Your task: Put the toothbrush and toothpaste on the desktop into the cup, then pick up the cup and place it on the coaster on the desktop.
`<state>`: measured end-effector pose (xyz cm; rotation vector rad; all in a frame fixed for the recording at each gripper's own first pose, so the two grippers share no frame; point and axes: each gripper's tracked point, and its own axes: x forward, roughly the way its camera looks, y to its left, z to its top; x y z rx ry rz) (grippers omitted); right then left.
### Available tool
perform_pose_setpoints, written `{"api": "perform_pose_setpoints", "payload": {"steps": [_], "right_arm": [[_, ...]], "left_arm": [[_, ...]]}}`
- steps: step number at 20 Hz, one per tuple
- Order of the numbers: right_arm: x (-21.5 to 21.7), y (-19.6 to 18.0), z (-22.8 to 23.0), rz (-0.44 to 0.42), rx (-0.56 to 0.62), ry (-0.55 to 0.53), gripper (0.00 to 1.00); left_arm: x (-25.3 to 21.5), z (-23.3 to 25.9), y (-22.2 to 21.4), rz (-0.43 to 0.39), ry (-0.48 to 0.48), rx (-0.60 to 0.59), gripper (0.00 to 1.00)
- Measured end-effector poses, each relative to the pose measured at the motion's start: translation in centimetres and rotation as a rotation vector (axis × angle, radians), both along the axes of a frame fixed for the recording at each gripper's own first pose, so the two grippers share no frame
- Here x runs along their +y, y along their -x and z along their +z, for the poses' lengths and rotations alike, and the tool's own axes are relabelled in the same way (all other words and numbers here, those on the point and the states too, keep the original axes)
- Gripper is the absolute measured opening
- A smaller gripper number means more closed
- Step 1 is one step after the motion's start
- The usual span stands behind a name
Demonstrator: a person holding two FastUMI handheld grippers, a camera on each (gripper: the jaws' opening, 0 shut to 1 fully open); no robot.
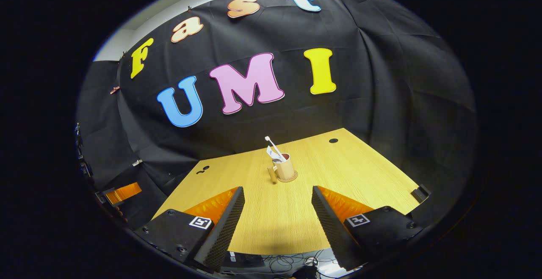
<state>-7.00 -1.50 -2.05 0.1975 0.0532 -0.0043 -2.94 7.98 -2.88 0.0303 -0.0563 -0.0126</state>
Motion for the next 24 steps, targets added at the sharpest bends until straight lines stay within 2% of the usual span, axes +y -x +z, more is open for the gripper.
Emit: {"api": "perform_pose_setpoints", "payload": {"steps": [5,9,16,24], "right_arm": [[0.2,-0.2,0.1,-0.01,-0.003,-0.003,0.98],[0.1,-0.3,-0.2,-0.02,-0.001,0.008,0.98],[-0.8,-1.1,-0.1,-0.043,0.016,0.009,0.98],[-1.9,-2.6,0.4,-0.007,0.047,0.046,0.98]], "left_arm": [[0.4,-0.6,-0.1,-0.004,0.006,0.01,0.98],[0.9,0.3,0.0,0.005,0.023,-0.047,0.98],[1.8,0.3,-1.1,0.025,0.047,-0.042,0.98],[1.5,0.4,-2.5,0.056,0.049,-0.049,0.98]]}}
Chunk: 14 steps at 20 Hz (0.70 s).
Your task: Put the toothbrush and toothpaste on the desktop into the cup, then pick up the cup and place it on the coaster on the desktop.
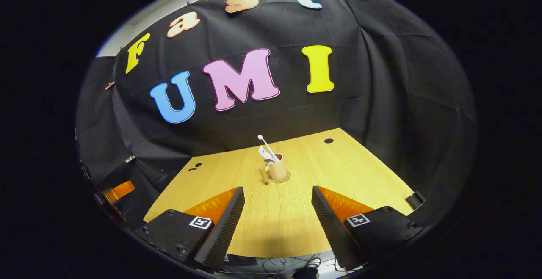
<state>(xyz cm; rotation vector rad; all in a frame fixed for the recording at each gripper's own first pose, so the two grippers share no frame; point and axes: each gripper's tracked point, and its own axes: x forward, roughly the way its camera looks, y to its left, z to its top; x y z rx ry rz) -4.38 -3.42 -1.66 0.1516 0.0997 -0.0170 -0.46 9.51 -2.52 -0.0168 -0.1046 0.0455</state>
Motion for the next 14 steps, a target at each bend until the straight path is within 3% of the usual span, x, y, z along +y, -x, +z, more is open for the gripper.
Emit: {"api": "perform_pose_setpoints", "payload": {"steps": [6,11,14], "right_arm": [[-2.8,-3.0,1.2,0.092,-0.015,0.031,0.98],[-6.4,-5.5,1.7,0.206,-0.009,0.09,0.98],[-7.6,-6.4,3.0,0.217,-0.03,0.083,0.98]], "left_arm": [[-4.0,0.6,-1.4,0.024,-0.01,0.003,0.98],[-7.9,0.9,-2.6,0.092,0.085,-0.009,0.98],[-9.9,1.3,-2.1,0.099,0.134,-0.027,0.98]]}}
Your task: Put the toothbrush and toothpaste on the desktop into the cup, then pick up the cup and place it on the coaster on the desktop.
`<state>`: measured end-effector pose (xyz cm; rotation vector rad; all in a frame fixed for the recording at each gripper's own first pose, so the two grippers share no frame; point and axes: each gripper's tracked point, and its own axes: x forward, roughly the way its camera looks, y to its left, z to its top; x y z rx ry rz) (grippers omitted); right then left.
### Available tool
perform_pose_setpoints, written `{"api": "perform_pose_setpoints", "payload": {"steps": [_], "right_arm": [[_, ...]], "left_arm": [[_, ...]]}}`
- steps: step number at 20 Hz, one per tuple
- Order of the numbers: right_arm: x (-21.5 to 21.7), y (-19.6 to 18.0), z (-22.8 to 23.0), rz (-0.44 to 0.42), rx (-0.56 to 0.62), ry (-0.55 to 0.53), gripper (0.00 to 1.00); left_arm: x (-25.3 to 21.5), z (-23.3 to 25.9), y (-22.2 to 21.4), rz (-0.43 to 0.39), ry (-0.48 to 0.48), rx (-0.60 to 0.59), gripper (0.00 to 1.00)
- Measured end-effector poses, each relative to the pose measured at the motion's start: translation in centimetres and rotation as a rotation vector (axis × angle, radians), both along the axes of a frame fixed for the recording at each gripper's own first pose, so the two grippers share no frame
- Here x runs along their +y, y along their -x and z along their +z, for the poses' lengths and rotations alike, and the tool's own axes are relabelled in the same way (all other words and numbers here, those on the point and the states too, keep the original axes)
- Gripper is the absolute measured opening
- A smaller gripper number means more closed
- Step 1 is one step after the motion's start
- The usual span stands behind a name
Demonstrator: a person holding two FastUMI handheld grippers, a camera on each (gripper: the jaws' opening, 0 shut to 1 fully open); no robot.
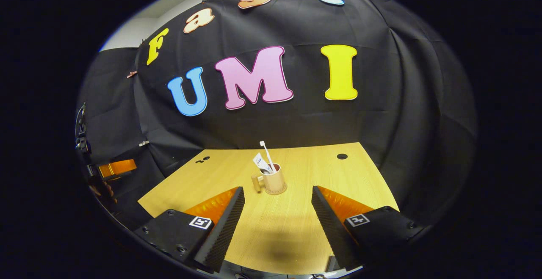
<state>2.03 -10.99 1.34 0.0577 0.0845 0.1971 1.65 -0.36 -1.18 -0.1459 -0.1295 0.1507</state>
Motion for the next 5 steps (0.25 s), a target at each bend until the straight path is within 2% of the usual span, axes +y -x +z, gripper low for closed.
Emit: {"api": "perform_pose_setpoints", "payload": {"steps": [5], "right_arm": [[0.4,0.3,-0.7,-0.026,0.021,-0.068,0.98]], "left_arm": [[-1.4,-0.4,1.6,0.0,-0.042,0.026,0.98]]}}
